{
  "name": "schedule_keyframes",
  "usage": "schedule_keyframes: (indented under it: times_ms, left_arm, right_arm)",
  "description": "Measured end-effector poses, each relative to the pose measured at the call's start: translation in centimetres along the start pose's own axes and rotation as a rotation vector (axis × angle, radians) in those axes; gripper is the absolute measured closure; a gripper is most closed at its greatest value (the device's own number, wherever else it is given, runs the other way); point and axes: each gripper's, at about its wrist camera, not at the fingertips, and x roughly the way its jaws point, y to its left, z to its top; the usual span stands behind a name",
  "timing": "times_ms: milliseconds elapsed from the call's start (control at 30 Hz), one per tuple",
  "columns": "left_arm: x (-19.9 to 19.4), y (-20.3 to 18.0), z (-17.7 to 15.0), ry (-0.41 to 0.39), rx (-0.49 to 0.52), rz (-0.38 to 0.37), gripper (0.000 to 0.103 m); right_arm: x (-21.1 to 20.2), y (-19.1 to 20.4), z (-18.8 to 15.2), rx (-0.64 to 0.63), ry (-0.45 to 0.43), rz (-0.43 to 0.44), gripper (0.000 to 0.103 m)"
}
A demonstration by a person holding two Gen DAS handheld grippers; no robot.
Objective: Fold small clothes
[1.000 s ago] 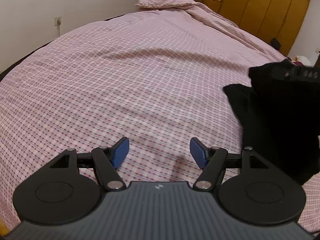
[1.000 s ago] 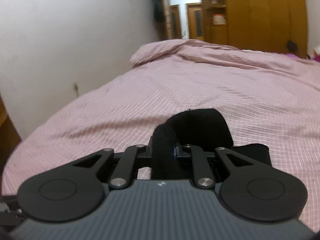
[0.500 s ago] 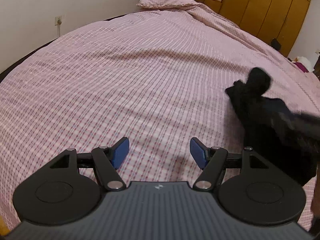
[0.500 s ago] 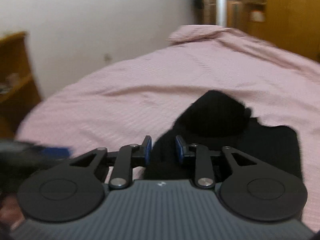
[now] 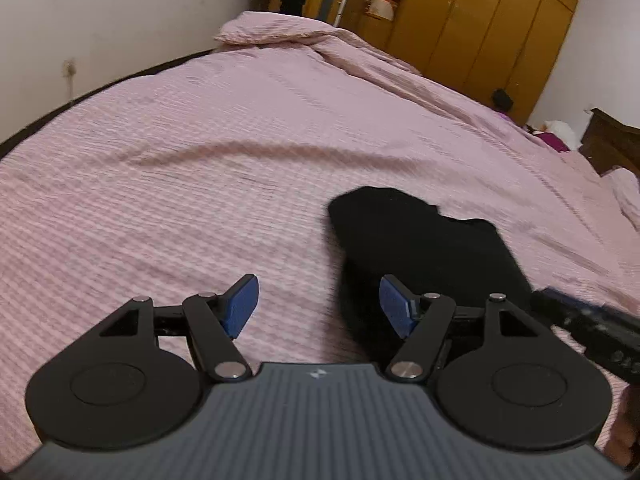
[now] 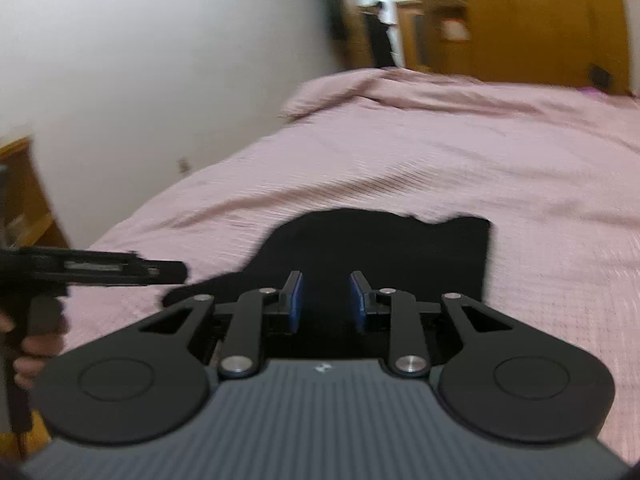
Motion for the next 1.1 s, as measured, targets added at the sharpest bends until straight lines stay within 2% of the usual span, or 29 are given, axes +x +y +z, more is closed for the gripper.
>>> schedule_keyframes:
  times_ms: [100,167,267,333,400,467,533,667,767,900,1000,1100]
  left_arm:
    - [0.9,-1.6,-0.1,0.019,0.028,-0.025,0.031]
    - [2.4,-2.4,-0.3,0.083,0.047,-0.017,0.031]
    - [4.4,-2.6,-1.3,0.164,0.058,0.025,0.031]
    - [4.9,-2.3,-1.9,0.182,0.058,0.034,0.031]
    - [4.7,-1.8,-1.8,0.189,0.039,0.024,0.031]
    - [4.2,-1.3,-1.1,0.193,0.017,0.001,0.031]
    - [3.4,-1.1,-0.3,0.187,0.026,-0.016,0.031]
    - [3.0,-2.1,1.4,0.224,0.074,-0.081,0.031]
    - [3.9,-2.7,2.4,0.320,0.078,-0.117,0.030]
    - [5.6,-3.5,2.7,0.383,0.094,-0.113,0.030]
    - [7.2,-3.9,2.3,0.402,0.094,-0.079,0.022]
    - [8.4,-3.5,2.0,0.422,0.070,-0.089,0.018]
  right_arm:
    - [1.1,-1.5,-0.7,0.028,0.061,-0.034,0.073]
    - [1.8,-2.0,-1.2,0.027,0.110,-0.044,0.076]
    - [1.9,-2.6,-1.9,0.035,0.148,-0.016,0.076]
    - [1.5,-3.1,-2.1,0.048,0.157,0.017,0.074]
    - [1.1,-3.9,-2.0,0.100,0.164,0.059,0.067]
    - [0.6,-4.8,-1.2,0.194,0.171,0.133,0.038]
    - [-0.2,-5.7,-0.3,0.234,0.167,0.173,0.025]
    - [-0.6,-7.1,1.4,0.229,0.190,0.099,0.025]
    - [0.2,-8.8,2.2,0.278,0.248,0.033,0.025]
    - [2.5,-10.4,2.4,0.325,0.337,0.048,0.025]
    - [4.5,-10.9,2.0,0.371,0.394,0.073,0.025]
    - [6.7,-11.5,1.0,0.428,0.441,0.089,0.025]
